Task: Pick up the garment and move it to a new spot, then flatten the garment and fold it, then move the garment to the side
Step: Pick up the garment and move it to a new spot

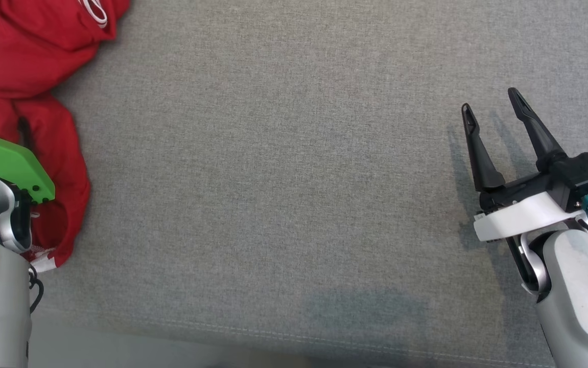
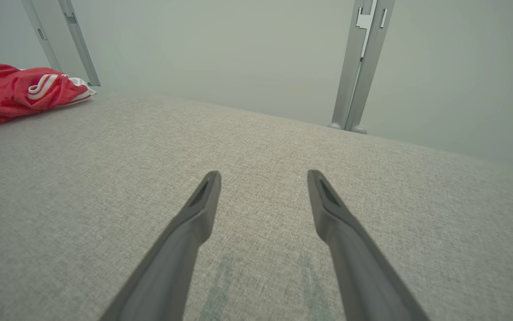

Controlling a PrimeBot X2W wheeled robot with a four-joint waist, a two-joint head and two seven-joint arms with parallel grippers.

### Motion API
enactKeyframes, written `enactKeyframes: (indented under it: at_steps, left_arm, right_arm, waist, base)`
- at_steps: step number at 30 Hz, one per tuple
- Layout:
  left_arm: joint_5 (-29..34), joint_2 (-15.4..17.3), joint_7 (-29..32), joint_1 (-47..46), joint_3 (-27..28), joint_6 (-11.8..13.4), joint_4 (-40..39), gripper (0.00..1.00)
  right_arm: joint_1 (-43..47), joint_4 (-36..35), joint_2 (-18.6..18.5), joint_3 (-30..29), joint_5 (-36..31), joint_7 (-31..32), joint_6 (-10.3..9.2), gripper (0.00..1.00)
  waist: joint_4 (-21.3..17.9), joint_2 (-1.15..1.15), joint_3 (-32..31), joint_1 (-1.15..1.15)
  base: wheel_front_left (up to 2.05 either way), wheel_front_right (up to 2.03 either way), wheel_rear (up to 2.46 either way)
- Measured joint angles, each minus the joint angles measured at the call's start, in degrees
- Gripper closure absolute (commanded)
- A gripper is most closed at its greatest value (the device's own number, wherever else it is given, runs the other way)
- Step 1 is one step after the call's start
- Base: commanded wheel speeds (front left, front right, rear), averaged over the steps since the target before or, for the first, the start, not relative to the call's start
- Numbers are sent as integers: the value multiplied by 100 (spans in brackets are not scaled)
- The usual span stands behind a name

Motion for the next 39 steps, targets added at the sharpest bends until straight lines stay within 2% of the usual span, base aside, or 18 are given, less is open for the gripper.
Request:
enactKeyframes:
  at_steps: [2, 3, 12, 22, 30, 34, 39]
  left_arm:
    - [2, -1, -47, -62, -7, 0, 47, 62]
    - [19, -7, -86, -88, -14, 0, 60, 100]
    - [107, 0, -650, -252, -7, -5, 103, 100]
    - [587, 420, -1434, -658, -246, -82, -363, 100]
    - [909, 481, -1837, -1061, -721, -361, -938, 100]
    - [969, 443, -1850, -1159, -970, -538, -1156, 100]
    - [998, 100, -1823, -1207, -1371, -821, -1423, 100]
  right_arm:
    - [-3, 2, 1, 2, -1, 0, 0, 0]
    - [-10, 7, 0, 1, -1, 0, 0, 0]
    - [-138, 57, 42, -7, 0, 0, -1, 0]
    - [-128, 186, 188, -154, 66, -1, -63, 0]
    - [-65, 291, 409, -155, 151, 0, -112, 0]
    - [51, 335, 532, -77, 167, -1, -112, 0]
    - [198, 367, 575, 10, 181, 0, -112, 0]
  waist:
    - [1, 0, 11, 0]
    - [2, 0, 12, 0]
    - [43, 0, -152, 0]
    - [48, 0, -640, 0]
    - [-7, 0, -1191, 0]
    - [-120, 0, -1467, 0]
    - [-423, 0, -1709, -1]
  base:
    - [0, 0, 0]
    - [0, 0, 0]
    - [0, 0, 0]
    - [0, 0, 0]
    - [0, 0, 0]
    - [0, 0, 0]
    - [0, 0, 0]
